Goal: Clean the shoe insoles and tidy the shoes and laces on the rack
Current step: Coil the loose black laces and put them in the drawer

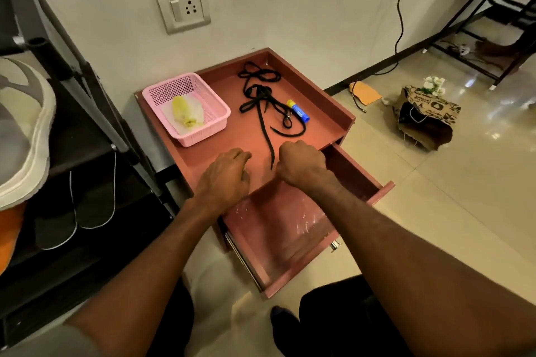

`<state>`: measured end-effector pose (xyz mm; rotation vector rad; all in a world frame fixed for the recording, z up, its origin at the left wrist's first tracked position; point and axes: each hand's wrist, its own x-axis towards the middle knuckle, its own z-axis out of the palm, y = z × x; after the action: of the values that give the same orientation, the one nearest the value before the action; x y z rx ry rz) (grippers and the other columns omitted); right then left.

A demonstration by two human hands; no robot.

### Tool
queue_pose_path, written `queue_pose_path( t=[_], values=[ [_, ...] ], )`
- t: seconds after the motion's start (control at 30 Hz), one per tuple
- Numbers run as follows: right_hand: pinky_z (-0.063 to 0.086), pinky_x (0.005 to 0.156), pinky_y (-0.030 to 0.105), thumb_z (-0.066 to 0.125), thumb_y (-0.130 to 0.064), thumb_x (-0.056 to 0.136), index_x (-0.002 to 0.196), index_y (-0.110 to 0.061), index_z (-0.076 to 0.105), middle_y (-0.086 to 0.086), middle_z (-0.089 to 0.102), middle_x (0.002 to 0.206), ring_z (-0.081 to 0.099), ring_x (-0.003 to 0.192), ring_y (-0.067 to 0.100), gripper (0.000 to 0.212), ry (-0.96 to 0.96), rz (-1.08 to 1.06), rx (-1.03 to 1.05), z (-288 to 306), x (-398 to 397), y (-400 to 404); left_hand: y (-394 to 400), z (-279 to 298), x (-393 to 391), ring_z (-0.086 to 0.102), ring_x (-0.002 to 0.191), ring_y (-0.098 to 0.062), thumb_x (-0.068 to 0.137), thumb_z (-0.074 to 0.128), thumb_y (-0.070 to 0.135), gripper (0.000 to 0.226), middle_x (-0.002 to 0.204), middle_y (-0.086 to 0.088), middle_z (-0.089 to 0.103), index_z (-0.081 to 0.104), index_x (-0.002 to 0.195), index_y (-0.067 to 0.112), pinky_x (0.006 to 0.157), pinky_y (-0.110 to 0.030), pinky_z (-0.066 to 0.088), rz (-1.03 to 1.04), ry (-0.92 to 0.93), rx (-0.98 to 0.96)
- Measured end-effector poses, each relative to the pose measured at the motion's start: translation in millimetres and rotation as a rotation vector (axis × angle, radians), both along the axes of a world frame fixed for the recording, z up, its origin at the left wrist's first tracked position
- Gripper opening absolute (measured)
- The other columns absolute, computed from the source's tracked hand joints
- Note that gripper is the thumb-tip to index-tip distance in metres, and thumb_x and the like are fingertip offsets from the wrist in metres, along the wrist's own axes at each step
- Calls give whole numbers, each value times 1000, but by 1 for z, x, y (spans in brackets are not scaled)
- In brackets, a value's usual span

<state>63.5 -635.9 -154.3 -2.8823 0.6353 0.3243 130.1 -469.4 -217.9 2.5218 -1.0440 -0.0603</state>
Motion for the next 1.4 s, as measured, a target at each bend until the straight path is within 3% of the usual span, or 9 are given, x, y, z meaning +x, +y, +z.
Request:
queue_pose_path(
  t=[0.23, 0.4, 0.6, 0.7, 0.83, 1.0, 1.13, 1.2, 1.4],
  values=[
    [56, 77, 40, 63, -36, 98, 107, -13, 71, 10, 70, 104, 68, 97, 33, 26, -216, -182, 108, -23, 33, -6, 0, -10, 12, 65, 110, -30, 88, 55, 32, 48, 137, -9, 62, 58, 133, 18, 88, -42, 57, 33, 122, 221],
    [58, 84, 43, 66, -33, 97, 106, -10, 67, 12, 66, 112, 66, 101, 34, 25, -178, -193, 133, -35, 50, -2, 2, -15, 15, 65, 114, -30, 89, 55, 31, 48, 139, -6, 63, 56, 137, 22, 92, -39, 55, 33, 134, 199],
    [59, 75, 39, 66, -24, 90, 84, -15, 72, 4, 72, 86, 69, 87, 26, 13, -280, -227, 384, -41, 49, 9, -3, -6, 28, 68, 97, -26, 103, 50, 36, 30, 102, -4, 75, 74, 104, 18, 87, -38, 53, 282, 370, -191],
    [56, 75, 35, 69, -18, 89, 83, -16, 75, -1, 74, 85, 69, 85, 19, 9, -358, -167, 493, -23, 42, 19, -12, 11, 25, 72, 83, -21, 104, 42, 50, 47, 87, -3, 76, 74, 95, 16, 86, -40, 56, 405, 740, -516],
    [58, 77, 35, 70, -15, 83, 80, -19, 75, -4, 75, 84, 69, 83, 15, 7, -314, 7, 512, 6, 16, 33, -16, 31, 18, 65, 64, -17, 106, 52, 41, 36, 72, -3, 69, 68, 101, 9, 76, -37, 57, 479, 1251, -828],
    [61, 83, 44, 63, -28, 80, 93, -26, 73, 1, 72, 98, 69, 91, 25, 17, -86, 89, 319, 27, -7, 25, -15, 46, 7, 56, 53, -15, 103, 52, 9, 13, 59, 0, 51, 63, 96, 12, 54, -27, 49, 514, 1219, -944],
    [57, 94, 49, 66, -11, 90, 141, -30, 53, 3, 62, 131, 63, 115, 26, 56, -282, 112, 219, 42, 2, 16, 1, 71, -7, 27, 41, -10, 100, 49, 11, 16, 53, 5, 34, 60, 88, 14, 43, -21, 21, 429, 1050, -956],
    [55, 96, 48, 69, -7, 89, 148, -33, 49, 1, 55, 141, 60, 122, 25, 67, -337, 197, 258, 43, 8, 19, 9, 84, -18, 22, 39, -8, 101, 48, 11, 22, 52, 6, 32, 60, 83, 13, 42, -19, 16, 337, 1016, -947],
    [53, 85, 44, 63, -12, 94, 106, -10, 69, 10, 72, 108, 66, 100, 31, 13, -282, 423, 427, 36, 23, 40, 27, 96, -36, 14, 36, -7, 103, 36, 16, 25, 52, 5, 20, 56, 89, 11, 38, -20, 11, 66, 1319, -1299]
  ],
)
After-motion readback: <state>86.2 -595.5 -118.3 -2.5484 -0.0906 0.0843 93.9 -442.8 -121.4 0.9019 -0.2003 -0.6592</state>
